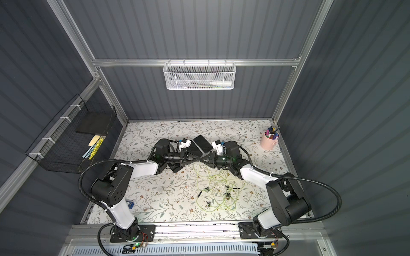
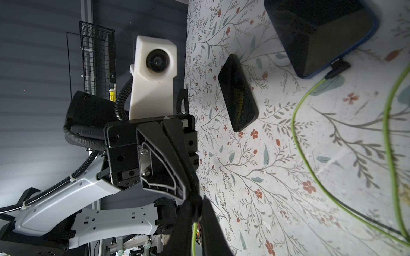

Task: Plug wired earphones into phones
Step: Pick up the wired earphone from the center of the board.

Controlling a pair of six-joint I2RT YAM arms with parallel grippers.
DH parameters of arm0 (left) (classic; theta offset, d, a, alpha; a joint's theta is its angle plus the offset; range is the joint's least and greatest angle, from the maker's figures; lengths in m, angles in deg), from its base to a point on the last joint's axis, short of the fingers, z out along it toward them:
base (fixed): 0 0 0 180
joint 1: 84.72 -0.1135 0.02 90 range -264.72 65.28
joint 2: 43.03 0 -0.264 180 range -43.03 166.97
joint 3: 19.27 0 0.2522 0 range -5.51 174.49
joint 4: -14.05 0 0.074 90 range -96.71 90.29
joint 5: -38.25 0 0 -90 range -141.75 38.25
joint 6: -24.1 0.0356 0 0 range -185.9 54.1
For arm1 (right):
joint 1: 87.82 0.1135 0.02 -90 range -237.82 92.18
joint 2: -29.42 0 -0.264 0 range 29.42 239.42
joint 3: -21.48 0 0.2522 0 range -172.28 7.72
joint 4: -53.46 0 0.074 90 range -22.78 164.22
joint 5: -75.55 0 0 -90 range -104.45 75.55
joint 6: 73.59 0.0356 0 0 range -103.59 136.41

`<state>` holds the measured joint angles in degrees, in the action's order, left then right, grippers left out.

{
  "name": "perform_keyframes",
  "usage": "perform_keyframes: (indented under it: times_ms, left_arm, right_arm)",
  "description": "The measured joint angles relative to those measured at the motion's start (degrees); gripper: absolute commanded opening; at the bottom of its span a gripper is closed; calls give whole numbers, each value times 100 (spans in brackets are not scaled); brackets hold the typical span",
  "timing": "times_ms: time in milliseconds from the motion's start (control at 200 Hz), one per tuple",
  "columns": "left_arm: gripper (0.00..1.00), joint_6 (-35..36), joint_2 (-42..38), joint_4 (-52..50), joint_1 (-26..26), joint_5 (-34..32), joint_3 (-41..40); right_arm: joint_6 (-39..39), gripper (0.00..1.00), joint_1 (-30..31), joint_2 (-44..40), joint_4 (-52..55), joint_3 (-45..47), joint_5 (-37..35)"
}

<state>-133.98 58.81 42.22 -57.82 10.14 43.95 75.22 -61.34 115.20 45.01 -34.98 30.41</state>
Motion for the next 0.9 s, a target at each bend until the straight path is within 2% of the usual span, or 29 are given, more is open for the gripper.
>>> perform_keyframes:
  times_ms: [170, 275, 465, 605, 715, 900]
  left_arm:
    - [0, -149, 57, 155, -9, -15, 0]
    - [0, -286, 140, 319, -7, -28, 0]
    - [0, -603, 278, 719, 0, -31, 0]
    - [17, -669, 282, 767, 2, -33, 0]
    - [25, -660, 282, 778, 52, -33, 0]
    - [21, -452, 282, 579, 94, -33, 0]
  right_arm:
    - [136, 17, -22, 70, -293, 68, 20]
    - [177, 10, -35, 101, -380, 94, 20]
    - [203, 6, -66, 101, -393, 103, -31]
    - [201, 6, -74, 92, -385, 105, -28]
    - [170, 6, -72, 90, -310, 120, -24]
    - [111, 7, -68, 74, -179, 144, -13]
